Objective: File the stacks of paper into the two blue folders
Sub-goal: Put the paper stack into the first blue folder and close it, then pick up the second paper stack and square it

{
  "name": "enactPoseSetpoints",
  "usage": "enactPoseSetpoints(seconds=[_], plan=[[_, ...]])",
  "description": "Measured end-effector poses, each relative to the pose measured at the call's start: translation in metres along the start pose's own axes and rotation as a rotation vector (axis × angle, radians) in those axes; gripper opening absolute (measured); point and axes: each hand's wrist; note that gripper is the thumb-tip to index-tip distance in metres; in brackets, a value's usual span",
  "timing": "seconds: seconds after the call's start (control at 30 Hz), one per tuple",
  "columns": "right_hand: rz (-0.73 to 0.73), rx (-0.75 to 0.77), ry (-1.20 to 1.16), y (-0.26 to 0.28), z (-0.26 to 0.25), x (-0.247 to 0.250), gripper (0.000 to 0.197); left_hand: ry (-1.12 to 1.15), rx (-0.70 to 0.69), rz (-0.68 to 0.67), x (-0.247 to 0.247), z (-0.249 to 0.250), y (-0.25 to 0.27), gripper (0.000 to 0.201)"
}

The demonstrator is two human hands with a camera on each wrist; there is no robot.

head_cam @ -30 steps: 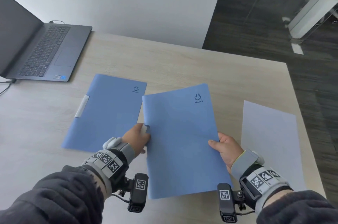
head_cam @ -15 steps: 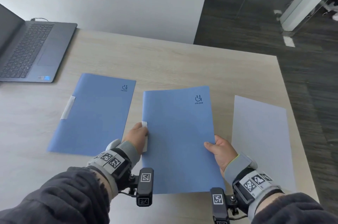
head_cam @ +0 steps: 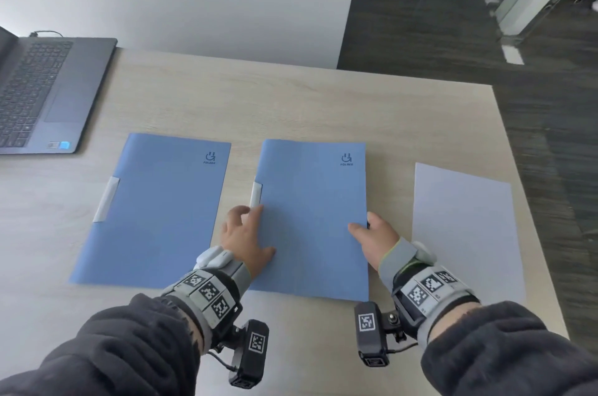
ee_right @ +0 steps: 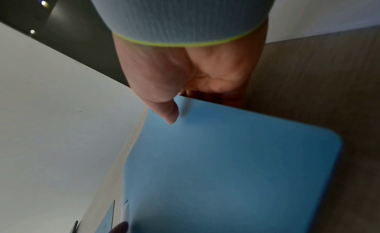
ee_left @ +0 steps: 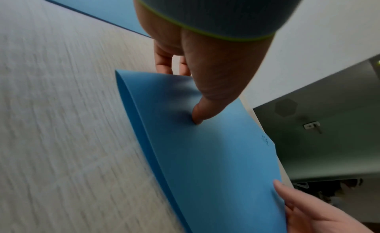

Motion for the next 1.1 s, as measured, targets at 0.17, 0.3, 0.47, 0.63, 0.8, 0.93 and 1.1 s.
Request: enactPoseSetpoints(seconds=[0.17, 0.3, 0.47, 0.63, 0.8, 0.93, 1.1], plan=[[0.039, -0.039, 0.004, 0.002, 0.001, 0.015, 0.014, -0.143, -0.027, 0.018, -0.008, -0.006, -0.005, 0.077], [0.062, -0.065, 0.014, 0.012, 0.009, 0.034, 0.017, -0.159, -0.005, 0.046, -0.006, -0.002, -0.004, 0.076], [0.138, -0.038, 0.087, 0.031, 0.031, 0.081, 0.02, -0.154, 0.051, 0.071, 0.0, 0.027, -0.001, 0.077], [0.223, -0.047, 0.084, 0.054, 0.048, 0.13, 0.021, -0.057, -0.286, -0.04, -0.031, 0.094, 0.014, 0.055], [0.344, -0.032, 0.136, 0.083, 0.084, 0.195, 0.025, 0.102, -0.484, -0.208, -0.083, 0.168, 0.045, 0.037], [0.511, -0.048, 0.282, 0.098, 0.109, 0.235, 0.032, -0.127, -0.509, -0.176, -0.104, 0.197, 0.05, 0.059], [0.597, -0.184, 0.206, 0.109, 0.143, 0.274, 0.057, -0.431, -0.529, -0.181, -0.128, 0.221, 0.06, 0.077]])
Point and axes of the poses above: each hand's wrist, its own y-axis away from the middle knuckle, its own x-axis out of the back of the hand, z = x × y, and after that the axes turned 5 degrees about -y, right-handed
